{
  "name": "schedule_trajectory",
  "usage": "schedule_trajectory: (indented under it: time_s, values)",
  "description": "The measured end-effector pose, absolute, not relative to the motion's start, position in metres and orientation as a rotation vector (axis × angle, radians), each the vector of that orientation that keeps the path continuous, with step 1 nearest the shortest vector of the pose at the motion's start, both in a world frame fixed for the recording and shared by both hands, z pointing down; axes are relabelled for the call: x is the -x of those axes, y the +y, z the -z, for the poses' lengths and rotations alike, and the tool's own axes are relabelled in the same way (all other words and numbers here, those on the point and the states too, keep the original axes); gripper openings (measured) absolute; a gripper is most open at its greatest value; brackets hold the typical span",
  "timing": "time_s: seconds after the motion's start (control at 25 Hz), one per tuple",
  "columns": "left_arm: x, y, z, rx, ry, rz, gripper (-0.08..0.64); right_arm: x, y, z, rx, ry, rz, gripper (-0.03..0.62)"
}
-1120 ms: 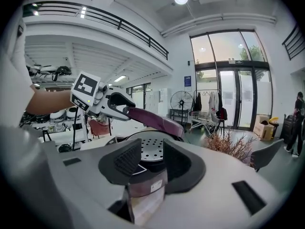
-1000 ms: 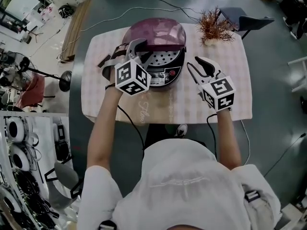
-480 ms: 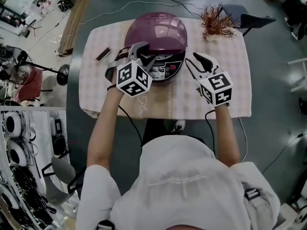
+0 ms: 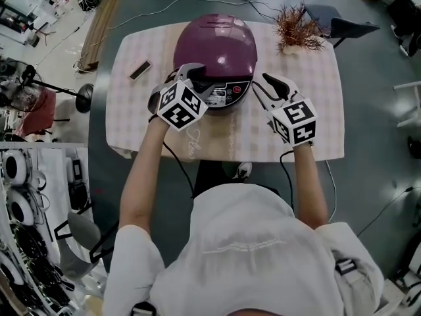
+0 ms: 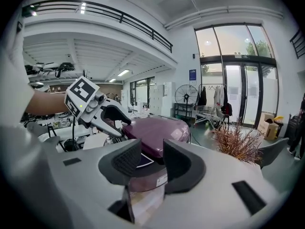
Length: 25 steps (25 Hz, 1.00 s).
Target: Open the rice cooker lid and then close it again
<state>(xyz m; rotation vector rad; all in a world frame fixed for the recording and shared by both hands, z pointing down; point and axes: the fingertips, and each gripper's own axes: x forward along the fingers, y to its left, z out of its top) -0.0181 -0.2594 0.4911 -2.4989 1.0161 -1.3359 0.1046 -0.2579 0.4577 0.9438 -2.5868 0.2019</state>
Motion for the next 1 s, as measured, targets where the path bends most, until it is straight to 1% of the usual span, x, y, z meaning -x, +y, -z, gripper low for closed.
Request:
schedule_trajectory:
  time_s: [0.12, 0.4, 0.56, 0.6, 0.64, 0.76, 1.0]
  values:
    - [0.018, -0.259, -0.5, 2.558, 1.02, 1.332, 0.216, -0.105, -0.258, -0.461, -0.94, -2.584, -0.209, 0.16]
    - [0.02, -0.26, -0.505, 2.751, 1.094, 1.214, 0.204, -0.108, -0.26, -0.469, -0.94, -2.57, -0.232, 0.159]
    - [0.022, -0.262, -0.505, 2.857, 1.18, 1.076, 0.198, -0.104, -0.258, -0.474, -0.926, -2.569, -0.243, 0.158]
    - [0.023, -0.265, -0.503, 2.888, 1.232, 1.022, 0.182, -0.103, -0.258, -0.475, -0.921, -2.568, -0.244, 0.159]
    - [0.025, -0.267, -0.501, 2.913, 1.29, 0.969, 0.144, -0.102, -0.258, -0.476, -0.917, -2.568, -0.245, 0.158]
    - [0.031, -0.273, -0.5, 2.936, 1.416, 0.895, 0.098, -0.1, -0.259, -0.478, -0.913, -2.569, -0.251, 0.158]
    - [0.029, -0.273, -0.504, 2.865, 1.44, 0.98, 0.098, -0.097, -0.26, -0.478, -0.908, -2.576, -0.258, 0.158]
